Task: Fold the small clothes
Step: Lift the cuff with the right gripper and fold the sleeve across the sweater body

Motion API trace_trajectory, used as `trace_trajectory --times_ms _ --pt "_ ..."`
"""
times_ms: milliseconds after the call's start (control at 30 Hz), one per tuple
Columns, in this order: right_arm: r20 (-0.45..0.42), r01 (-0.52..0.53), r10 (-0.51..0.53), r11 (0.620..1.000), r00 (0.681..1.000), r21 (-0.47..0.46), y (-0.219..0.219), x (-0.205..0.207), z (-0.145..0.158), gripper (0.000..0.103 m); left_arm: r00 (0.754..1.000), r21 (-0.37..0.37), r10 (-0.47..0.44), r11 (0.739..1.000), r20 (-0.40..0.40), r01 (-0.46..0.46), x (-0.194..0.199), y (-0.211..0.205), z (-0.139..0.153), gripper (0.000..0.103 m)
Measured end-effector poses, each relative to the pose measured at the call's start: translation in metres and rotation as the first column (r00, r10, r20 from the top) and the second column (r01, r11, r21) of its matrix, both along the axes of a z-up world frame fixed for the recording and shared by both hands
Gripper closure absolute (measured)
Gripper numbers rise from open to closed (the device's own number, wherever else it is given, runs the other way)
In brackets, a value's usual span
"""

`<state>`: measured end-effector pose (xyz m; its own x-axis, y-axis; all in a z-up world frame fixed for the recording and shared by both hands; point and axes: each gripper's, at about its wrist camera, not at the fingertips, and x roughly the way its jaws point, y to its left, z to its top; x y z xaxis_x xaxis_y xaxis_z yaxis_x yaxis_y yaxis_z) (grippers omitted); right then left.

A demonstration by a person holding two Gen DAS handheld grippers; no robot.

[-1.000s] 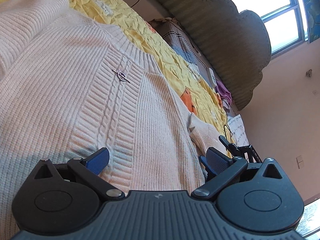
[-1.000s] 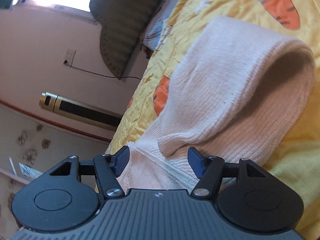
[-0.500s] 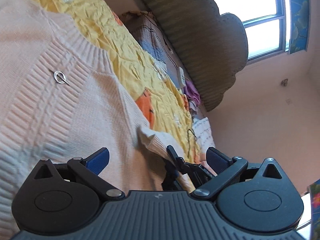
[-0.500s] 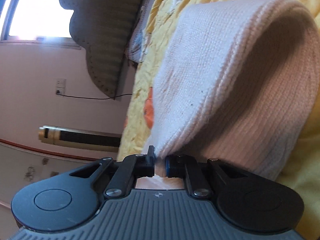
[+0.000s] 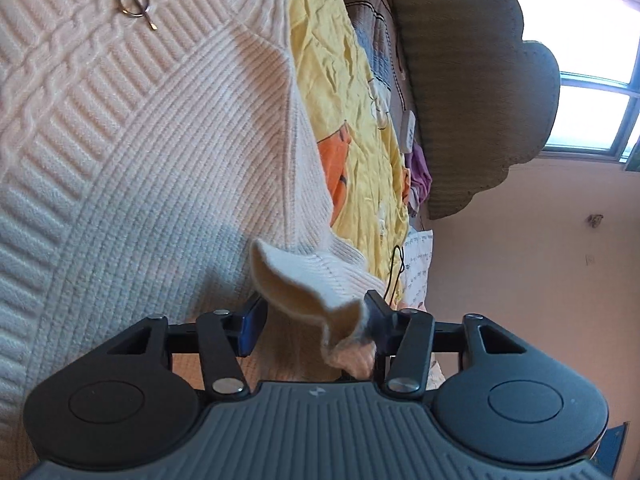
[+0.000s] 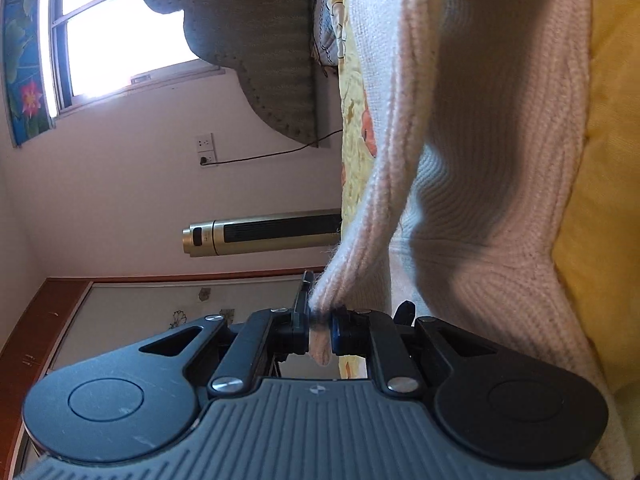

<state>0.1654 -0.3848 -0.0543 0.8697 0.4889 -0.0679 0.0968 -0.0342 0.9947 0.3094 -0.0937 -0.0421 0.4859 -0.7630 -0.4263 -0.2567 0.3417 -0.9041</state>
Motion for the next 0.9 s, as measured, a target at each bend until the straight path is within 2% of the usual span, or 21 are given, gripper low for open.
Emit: trace_trajectory --times_ms 67,167,267,300,333,400,467,567,700,833,900 --pt "-0.012 -0.005 0.005 1.0 1.0 -0.016 0.002 0.002 0.001 0.088 1.0 0.001 0.011 1.0 -0.009 -0.011 0.001 0.003 -0.004 0.079" --pt "-0.03 -0.007 0.006 0.999 1.0 -0.04 0.006 0.004 0.001 0.085 1.0 0.058 -0.001 0.998 -0.024 0.002 0.003 0.003 -0.005 0.093" --pt "-0.068 -0.012 0.007 0.998 0.998 -0.067 0.006 0.004 -0.001 0.076 1.0 0.172 -0.025 0.985 0.0 0.024 0.003 0.0 0.002 0.094" --pt "-0.09 -0.025 0.017 0.996 0.996 -0.089 0.007 0.005 -0.001 0.061 0.999 0.203 -0.031 0.979 0.013 0.027 0.003 -0.001 0.005 0.094" --pt "-0.093 -0.031 0.02 0.993 0.995 -0.112 0.007 0.004 0.002 0.055 0.999 0.238 -0.037 0.971 0.039 0.027 0.001 0.0 0.012 0.094" --pt "-0.085 -0.046 0.032 0.986 0.996 -0.16 0.007 0.002 0.01 0.048 0.991 0.319 -0.07 0.947 0.112 0.031 -0.001 0.004 0.031 0.094" --pt "-0.086 -0.08 0.062 0.969 0.994 -0.232 0.008 0.0 0.021 0.045 0.975 0.417 -0.124 0.908 0.184 0.037 -0.004 0.012 0.054 0.094" --pt "-0.062 -0.141 0.127 0.934 0.99 -0.328 0.007 -0.011 0.037 0.039 0.958 0.481 -0.15 0.876 0.243 0.015 -0.005 0.04 0.078 0.094" --pt "-0.023 -0.234 0.247 0.878 0.969 -0.417 0.003 -0.02 0.057 0.037 0.954 0.526 -0.11 0.849 0.28 -0.056 -0.01 0.09 0.091 0.094" --pt "0.013 -0.203 0.23 0.88 0.973 -0.43 -0.02 -0.03 0.067 0.032 0.968 0.58 -0.019 0.804 0.249 -0.134 -0.022 0.15 0.081 0.094" --pt "0.009 -0.163 0.189 0.87 0.982 -0.466 -0.034 -0.028 0.073 0.031 0.977 0.582 0.032 0.798 0.212 -0.152 -0.026 0.174 0.071 0.094"
